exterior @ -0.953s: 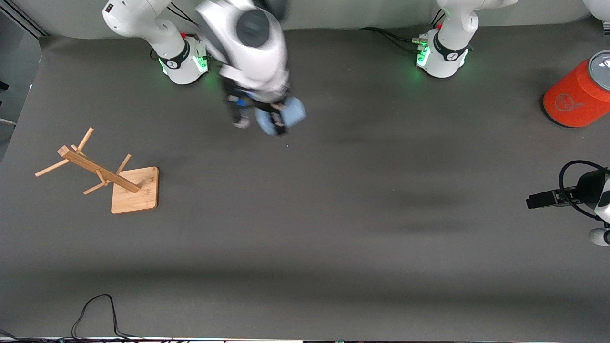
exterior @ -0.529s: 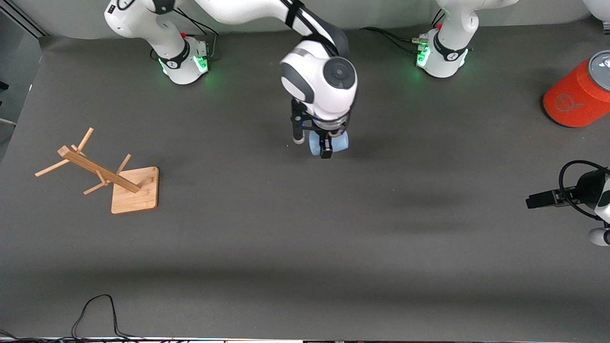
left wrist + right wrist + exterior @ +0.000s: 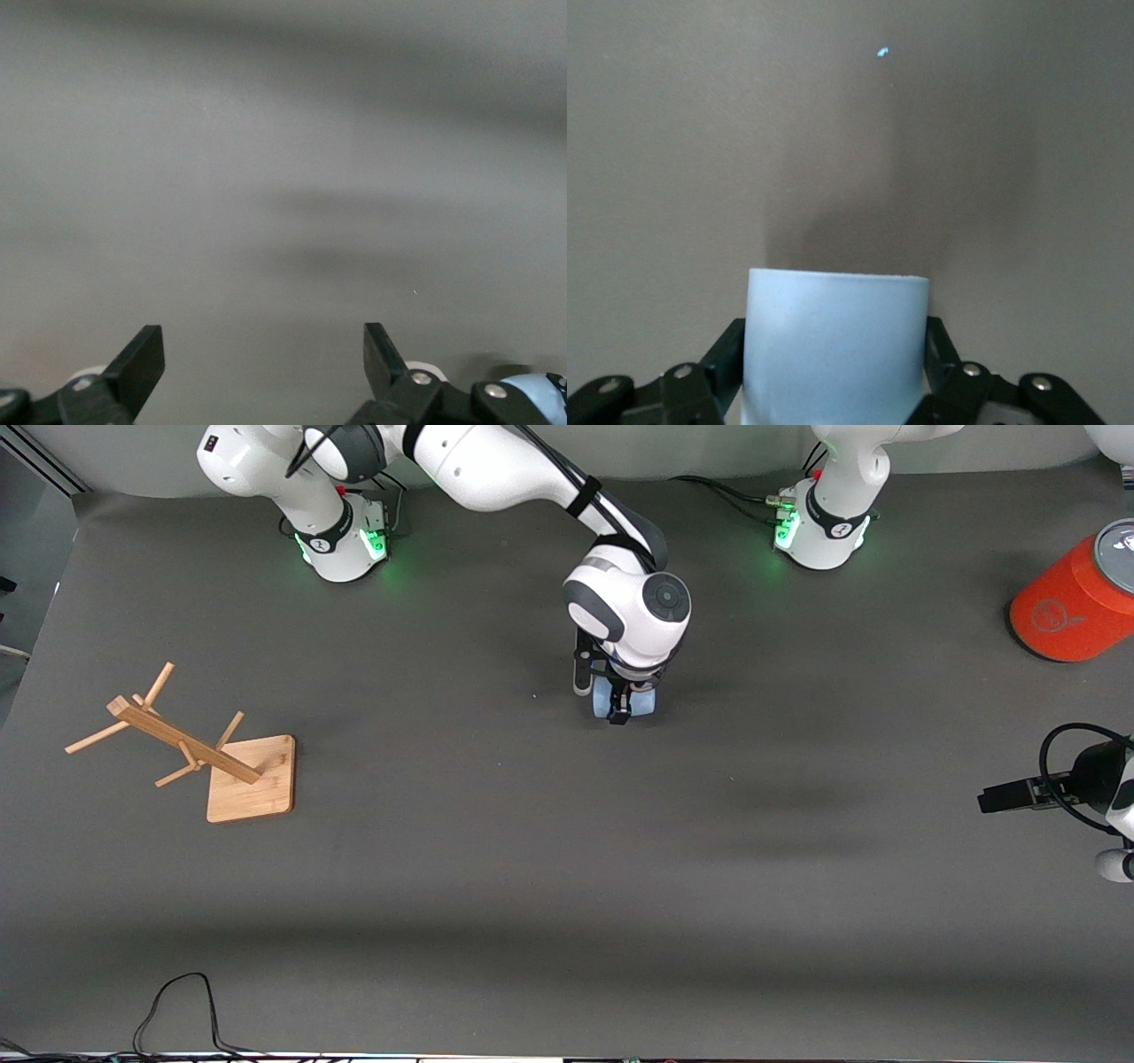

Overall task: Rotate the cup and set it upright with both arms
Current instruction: 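Carry the blue cup to the table middle with the right gripper, then lower the cup onto its side and open the right gripper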

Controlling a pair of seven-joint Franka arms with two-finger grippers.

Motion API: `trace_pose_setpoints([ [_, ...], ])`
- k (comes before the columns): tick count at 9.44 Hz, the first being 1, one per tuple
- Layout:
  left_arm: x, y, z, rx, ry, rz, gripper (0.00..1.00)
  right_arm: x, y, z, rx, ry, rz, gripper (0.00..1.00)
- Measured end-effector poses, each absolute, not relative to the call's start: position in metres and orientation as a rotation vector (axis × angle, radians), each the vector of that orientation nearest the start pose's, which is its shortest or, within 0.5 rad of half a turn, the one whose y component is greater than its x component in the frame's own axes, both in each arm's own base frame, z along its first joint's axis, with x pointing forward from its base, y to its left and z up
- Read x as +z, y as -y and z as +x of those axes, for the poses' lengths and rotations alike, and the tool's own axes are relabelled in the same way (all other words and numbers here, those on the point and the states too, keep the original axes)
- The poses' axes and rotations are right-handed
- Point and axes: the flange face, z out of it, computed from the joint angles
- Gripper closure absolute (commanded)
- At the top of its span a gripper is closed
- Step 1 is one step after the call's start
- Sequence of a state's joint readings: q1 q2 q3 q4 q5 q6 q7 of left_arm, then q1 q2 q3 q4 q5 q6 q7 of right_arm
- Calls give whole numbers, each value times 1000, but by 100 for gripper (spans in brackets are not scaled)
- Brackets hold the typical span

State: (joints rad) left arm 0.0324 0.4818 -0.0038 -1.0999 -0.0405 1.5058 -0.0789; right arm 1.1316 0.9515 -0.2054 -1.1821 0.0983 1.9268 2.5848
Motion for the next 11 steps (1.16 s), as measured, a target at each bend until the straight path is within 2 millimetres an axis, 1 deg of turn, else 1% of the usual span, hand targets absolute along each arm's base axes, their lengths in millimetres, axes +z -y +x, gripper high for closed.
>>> trace_pose_setpoints([
  [1, 540, -16, 684, 122, 170, -3175, 0, 192, -624, 401, -205, -2399, -2274, 58],
  [2, 540, -16, 684, 122, 170, -3175, 0, 188, -631, 396, -213, -2386, -2280, 33],
  [3, 540, -16, 684, 122, 169, -3175, 0, 188, -634, 394, -225, -2380, -2281, 0],
  [4, 540, -16, 684, 122, 169, -3175, 0, 187, -634, 394, -227, -2381, -2280, 0],
  [6, 540, -16, 684, 122, 169, -3175, 0, 177, -632, 395, -238, -2388, -2285, 0],
  [7, 540, -16, 684, 122, 169, -3175, 0, 178, -632, 396, -240, -2388, -2281, 0],
  [8, 540, -15, 684, 122, 169, -3175, 0, 184, -633, 400, -237, -2383, -2268, 0],
  [9, 540, -15, 684, 122, 168, -3175, 0, 197, -635, 405, -226, -2375, -2250, 0],
  [10, 540, -15, 684, 122, 168, -3176, 0, 219, -635, 410, -212, -2380, -2235, 0],
  [11, 540, -15, 684, 122, 168, -3176, 0, 250, -631, 414, -195, -2398, -2229, 0],
])
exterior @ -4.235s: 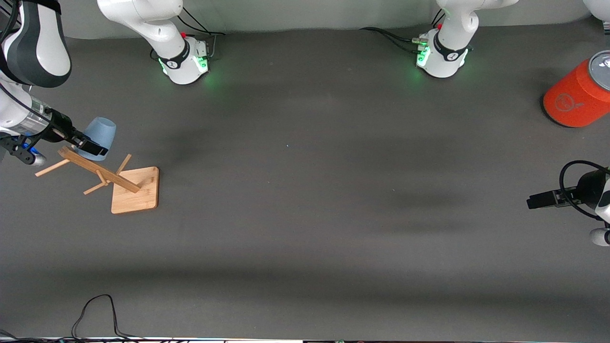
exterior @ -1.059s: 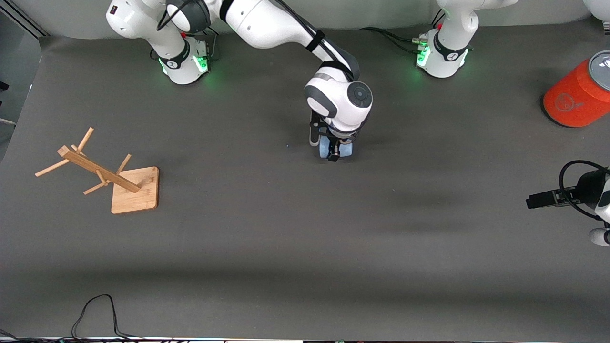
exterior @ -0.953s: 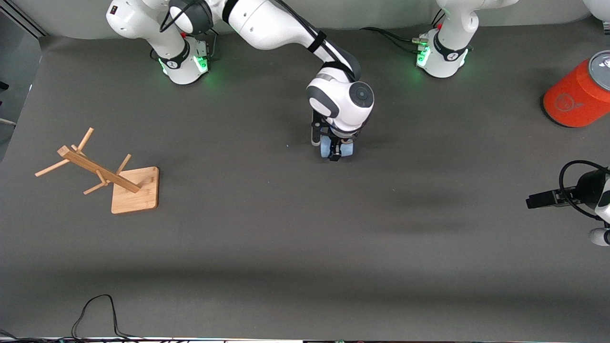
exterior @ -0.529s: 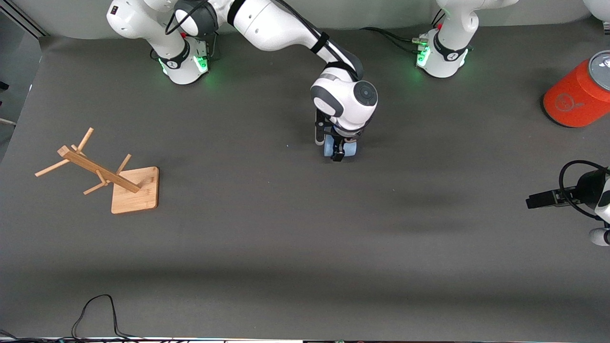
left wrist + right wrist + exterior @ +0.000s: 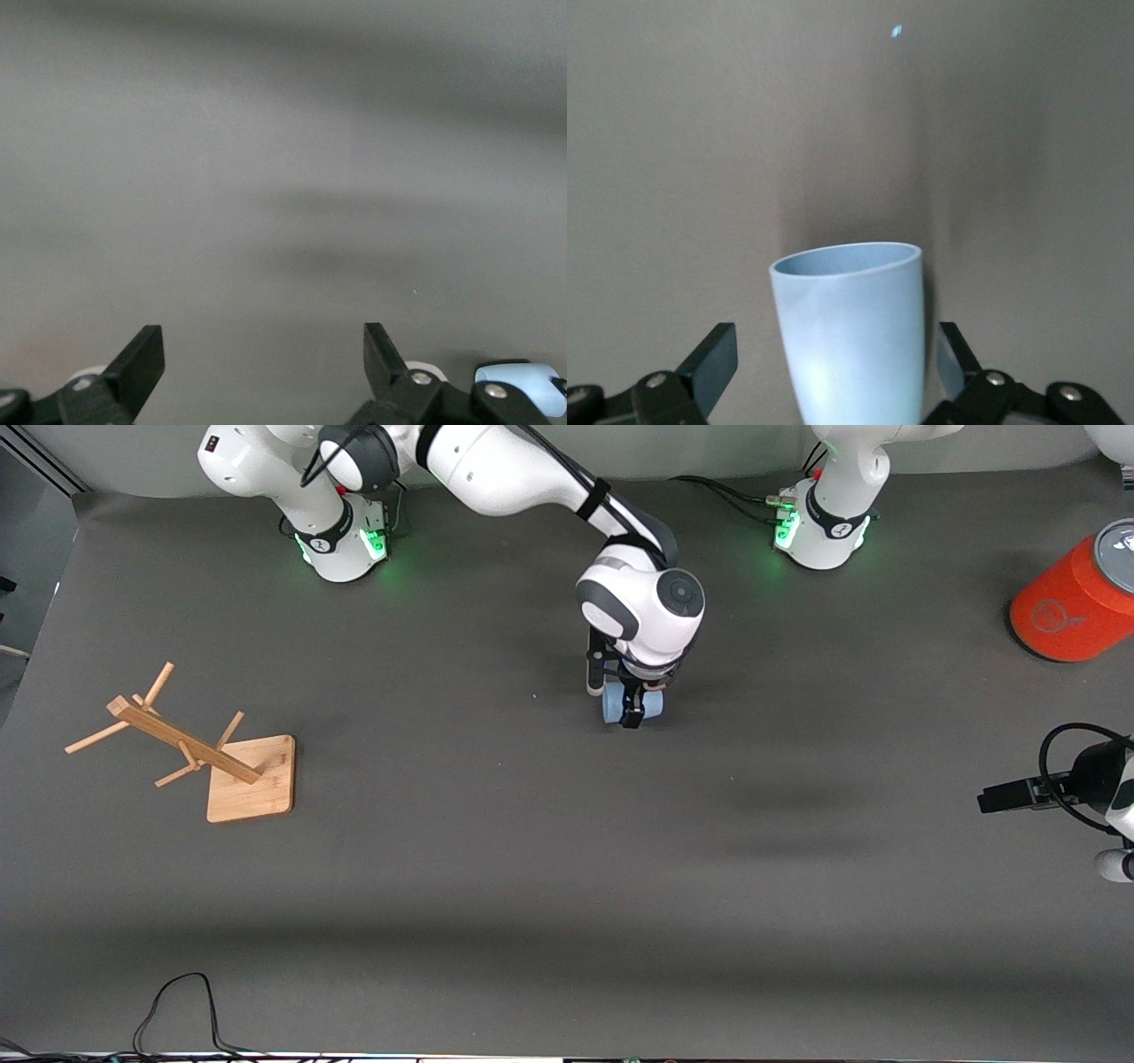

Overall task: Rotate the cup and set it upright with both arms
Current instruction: 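Lower the cup onto its side and open the right gripper, then retract the right gripper while the left gripper reaches the cup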

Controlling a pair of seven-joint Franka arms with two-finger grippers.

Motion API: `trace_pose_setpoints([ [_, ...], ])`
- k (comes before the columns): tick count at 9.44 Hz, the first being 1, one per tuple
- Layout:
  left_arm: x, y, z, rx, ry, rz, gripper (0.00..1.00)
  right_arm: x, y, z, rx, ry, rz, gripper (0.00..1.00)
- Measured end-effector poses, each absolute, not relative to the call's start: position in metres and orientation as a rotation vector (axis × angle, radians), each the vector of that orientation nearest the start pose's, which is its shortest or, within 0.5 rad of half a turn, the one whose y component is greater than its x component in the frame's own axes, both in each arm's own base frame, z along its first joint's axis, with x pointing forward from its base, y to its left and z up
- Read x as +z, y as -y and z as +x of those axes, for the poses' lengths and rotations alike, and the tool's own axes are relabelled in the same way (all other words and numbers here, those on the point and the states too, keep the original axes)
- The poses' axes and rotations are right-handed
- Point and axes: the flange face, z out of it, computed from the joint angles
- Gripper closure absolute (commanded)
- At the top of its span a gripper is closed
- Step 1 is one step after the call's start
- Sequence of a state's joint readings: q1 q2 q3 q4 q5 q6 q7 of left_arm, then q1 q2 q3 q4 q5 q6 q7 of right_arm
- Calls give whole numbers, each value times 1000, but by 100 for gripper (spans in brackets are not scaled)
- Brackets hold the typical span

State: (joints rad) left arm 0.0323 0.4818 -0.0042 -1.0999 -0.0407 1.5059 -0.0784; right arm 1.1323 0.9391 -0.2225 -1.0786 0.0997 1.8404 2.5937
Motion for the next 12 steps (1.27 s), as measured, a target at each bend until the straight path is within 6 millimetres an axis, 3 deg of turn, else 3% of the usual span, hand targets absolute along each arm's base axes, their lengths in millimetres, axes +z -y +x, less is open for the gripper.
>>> trace_pose_setpoints([
  [2, 540, -15, 684, 123, 168, -3176, 0, 329, -613, 421, -98, -2410, -2274, 0],
  [3, 540, -14, 684, 123, 166, -3176, 0, 372, -592, 431, -33, -2375, -2328, 0],
  [4, 540, -12, 684, 123, 161, -3177, 0, 413, -559, 444, 24, -2314, -2404, 0],
  [6, 539, 2, 683, 142, 147, -3178, 0, 482, -466, 474, 139, -2139, -2586, 0],
  [8, 539, 32, 681, 159, 201, -3169, 0, 542, -353, 501, 266, -1904, -2737, 0],
  [10, 539, 88, 676, 166, 306, -3150, 0, 582, -242, 520, 351, -1613, -2839, 0],
  [12, 539, 165, 660, 184, 338, -3128, 0, 594, -143, 525, 402, -1271, -2926, 0],
])
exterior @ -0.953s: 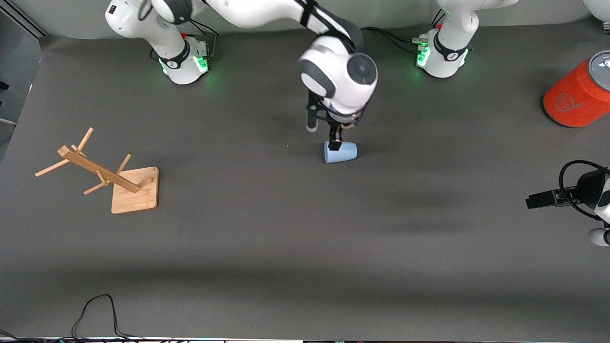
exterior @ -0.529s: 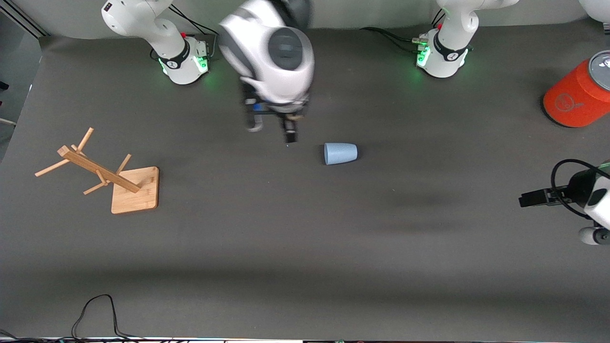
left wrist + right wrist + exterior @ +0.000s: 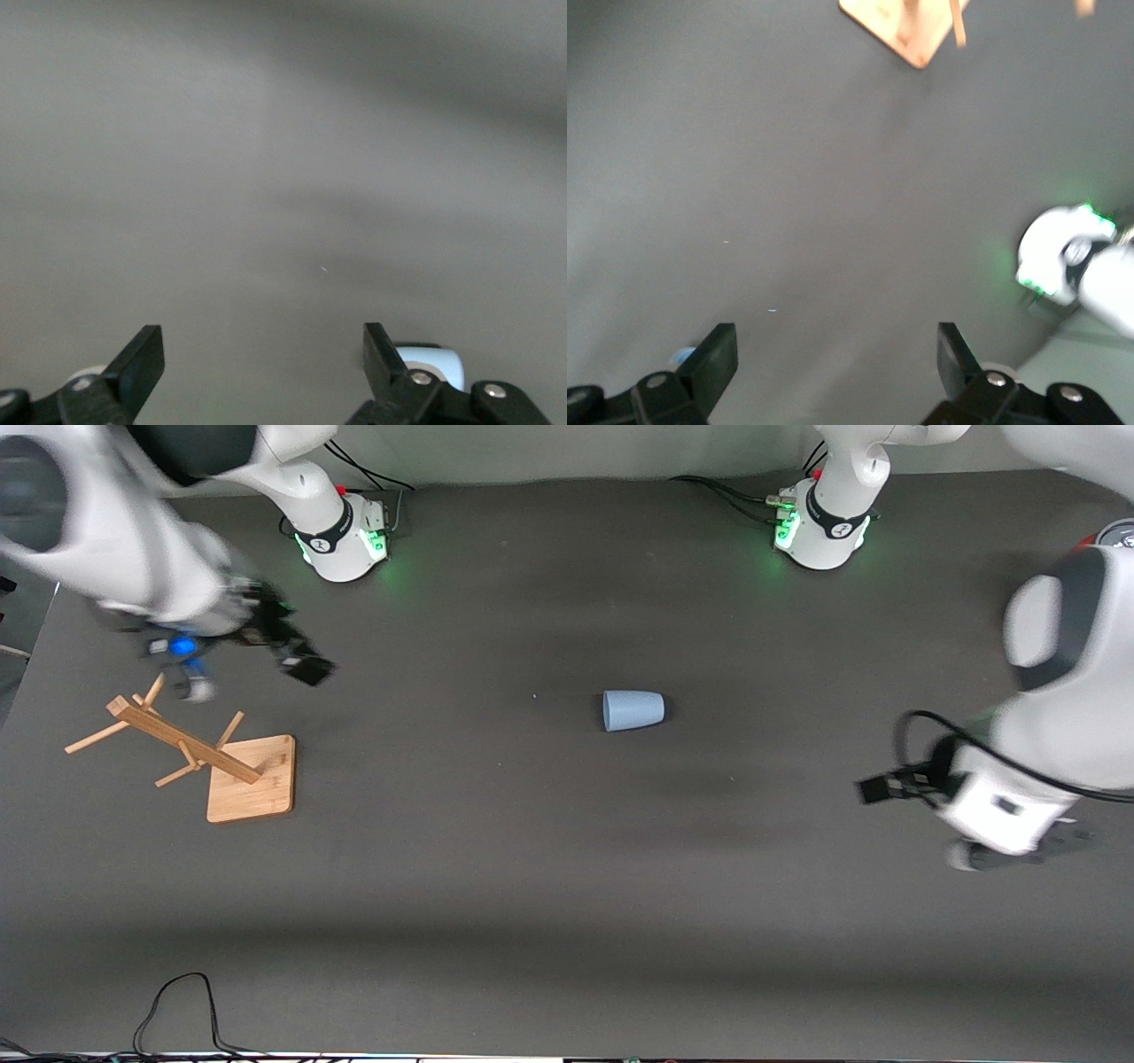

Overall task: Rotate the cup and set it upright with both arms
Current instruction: 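Retract the right gripper while the left gripper reaches the cup, then grasp the lying blue cup by its rim with the left gripper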

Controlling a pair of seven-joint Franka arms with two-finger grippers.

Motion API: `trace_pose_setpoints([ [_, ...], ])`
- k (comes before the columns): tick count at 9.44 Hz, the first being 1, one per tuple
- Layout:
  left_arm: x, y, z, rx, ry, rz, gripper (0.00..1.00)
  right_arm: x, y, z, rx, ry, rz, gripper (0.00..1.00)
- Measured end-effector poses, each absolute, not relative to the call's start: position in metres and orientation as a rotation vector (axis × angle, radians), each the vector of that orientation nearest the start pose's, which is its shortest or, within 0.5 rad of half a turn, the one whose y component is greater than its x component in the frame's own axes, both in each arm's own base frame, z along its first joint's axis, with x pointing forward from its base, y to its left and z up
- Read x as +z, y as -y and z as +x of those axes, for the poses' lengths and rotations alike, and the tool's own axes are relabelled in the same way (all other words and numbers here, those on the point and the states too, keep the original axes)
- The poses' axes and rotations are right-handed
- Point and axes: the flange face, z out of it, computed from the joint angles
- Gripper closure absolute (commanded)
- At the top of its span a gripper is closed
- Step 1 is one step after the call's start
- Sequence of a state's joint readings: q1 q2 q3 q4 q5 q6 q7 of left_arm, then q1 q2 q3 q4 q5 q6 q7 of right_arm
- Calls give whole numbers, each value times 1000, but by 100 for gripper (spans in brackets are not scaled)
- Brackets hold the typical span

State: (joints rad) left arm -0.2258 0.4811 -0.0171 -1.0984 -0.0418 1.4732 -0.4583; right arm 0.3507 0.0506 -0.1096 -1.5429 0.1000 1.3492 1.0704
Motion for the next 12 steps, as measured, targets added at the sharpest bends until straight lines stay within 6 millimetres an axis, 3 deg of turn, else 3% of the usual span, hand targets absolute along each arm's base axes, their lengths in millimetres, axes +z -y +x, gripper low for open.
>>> trace_pose_setpoints([
  [2, 537, 247, 632, 202, 411, -3096, 0, 596, -68, 525, 411, -994, -2969, 0],
  [3, 535, 296, 611, 204, 457, -3074, 0, 596, -41, 528, 387, -881, -2991, 0],
  [4, 532, 344, 586, 202, 460, -3057, 0, 594, -23, 533, 345, -759, -3017, 0],
  [6, 516, 406, 546, 167, 390, -2990, 0, 595, -6, 541, 249, -545, -3072, 0],
  [8, 457, 461, 513, 127, 244, -2860, 0, 600, -4, 549, 142, -331, -3106, 0],
  [10, 366, 524, 469, 119, 90, -2750, 0, 599, 1, 557, 76, -198, -3116, 0],
  [12, 290, 558, 442, 84, -20, -2676, 1, 590, 11, 564, 61, -177, -3119, 0],
])
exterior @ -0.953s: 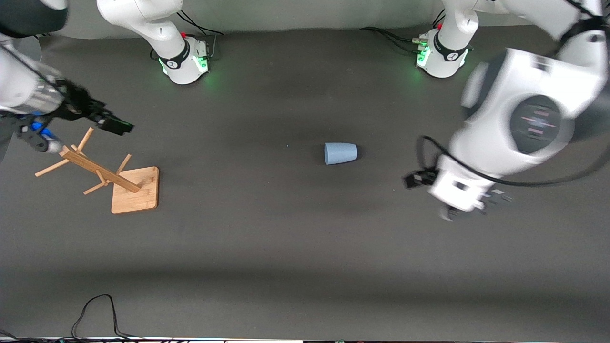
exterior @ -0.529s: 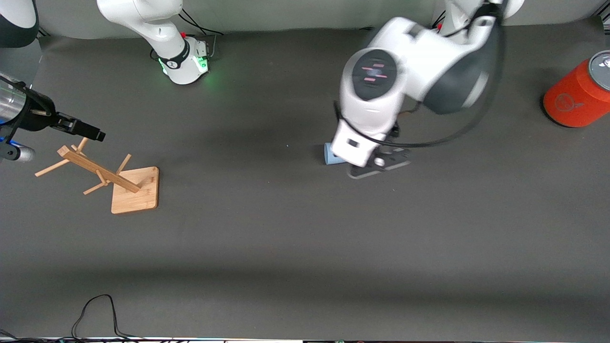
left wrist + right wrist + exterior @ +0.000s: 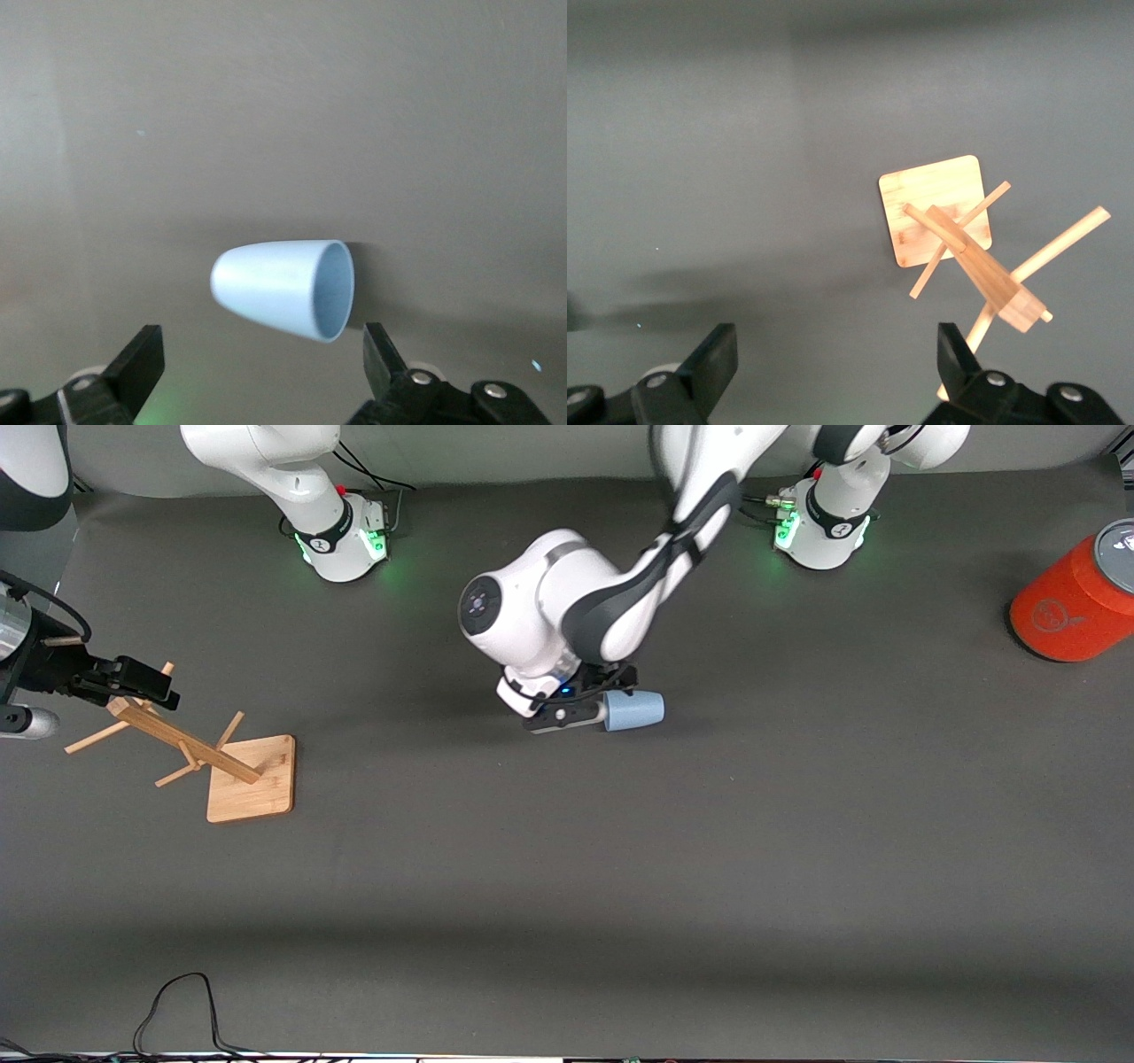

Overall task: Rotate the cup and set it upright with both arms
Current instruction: 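Grasp the lying blue cup by its rim with the left gripper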

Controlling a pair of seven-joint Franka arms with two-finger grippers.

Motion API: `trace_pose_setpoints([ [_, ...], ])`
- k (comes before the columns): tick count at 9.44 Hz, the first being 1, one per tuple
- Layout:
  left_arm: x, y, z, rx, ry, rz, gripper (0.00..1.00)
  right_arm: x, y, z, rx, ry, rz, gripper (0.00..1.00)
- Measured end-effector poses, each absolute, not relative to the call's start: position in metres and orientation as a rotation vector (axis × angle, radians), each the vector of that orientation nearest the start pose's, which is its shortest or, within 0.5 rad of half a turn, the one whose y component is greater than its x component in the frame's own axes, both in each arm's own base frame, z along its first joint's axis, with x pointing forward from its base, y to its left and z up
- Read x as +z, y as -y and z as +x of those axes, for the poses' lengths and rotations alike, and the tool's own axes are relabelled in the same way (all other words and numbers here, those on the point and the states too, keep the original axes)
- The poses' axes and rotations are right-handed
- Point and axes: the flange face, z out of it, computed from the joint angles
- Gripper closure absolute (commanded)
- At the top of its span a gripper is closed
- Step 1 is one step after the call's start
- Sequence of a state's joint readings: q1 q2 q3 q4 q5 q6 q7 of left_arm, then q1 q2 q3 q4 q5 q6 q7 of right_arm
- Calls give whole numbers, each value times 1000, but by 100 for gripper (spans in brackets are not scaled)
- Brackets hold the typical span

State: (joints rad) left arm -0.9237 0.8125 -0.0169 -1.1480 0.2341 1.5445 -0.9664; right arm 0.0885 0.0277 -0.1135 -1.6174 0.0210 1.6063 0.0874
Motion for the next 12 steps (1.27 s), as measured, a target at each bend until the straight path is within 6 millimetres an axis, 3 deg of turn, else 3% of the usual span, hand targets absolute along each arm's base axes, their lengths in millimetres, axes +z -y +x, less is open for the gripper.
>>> trace_pose_setpoints([
  [2, 249, 564, 431, 67, -144, -2595, 3, 584, 28, 567, 69, -206, -3117, 0],
  [6, 210, 564, 417, 22, -405, -2427, 5, 586, 29, 568, 49, -146, -3118, 0],
  [7, 198, 560, 414, 31, -423, -2397, 15, 586, 30, 569, 33, -114, -3120, 0],
  [8, 188, 556, 413, 44, -442, -2374, 46, 587, 30, 569, 31, -103, -3120, 0],
  [9, 179, 554, 413, 59, -461, -2358, 90, 587, 30, 569, 31, -99, -3120, 0],
  [10, 174, 552, 413, 71, -477, -2348, 100, 587, 30, 569, 32, -98, -3120, 0],
  [12, 175, 551, 415, 77, -495, -2343, 100, 587, 30, 569, 31, -95, -3120, 0],
])
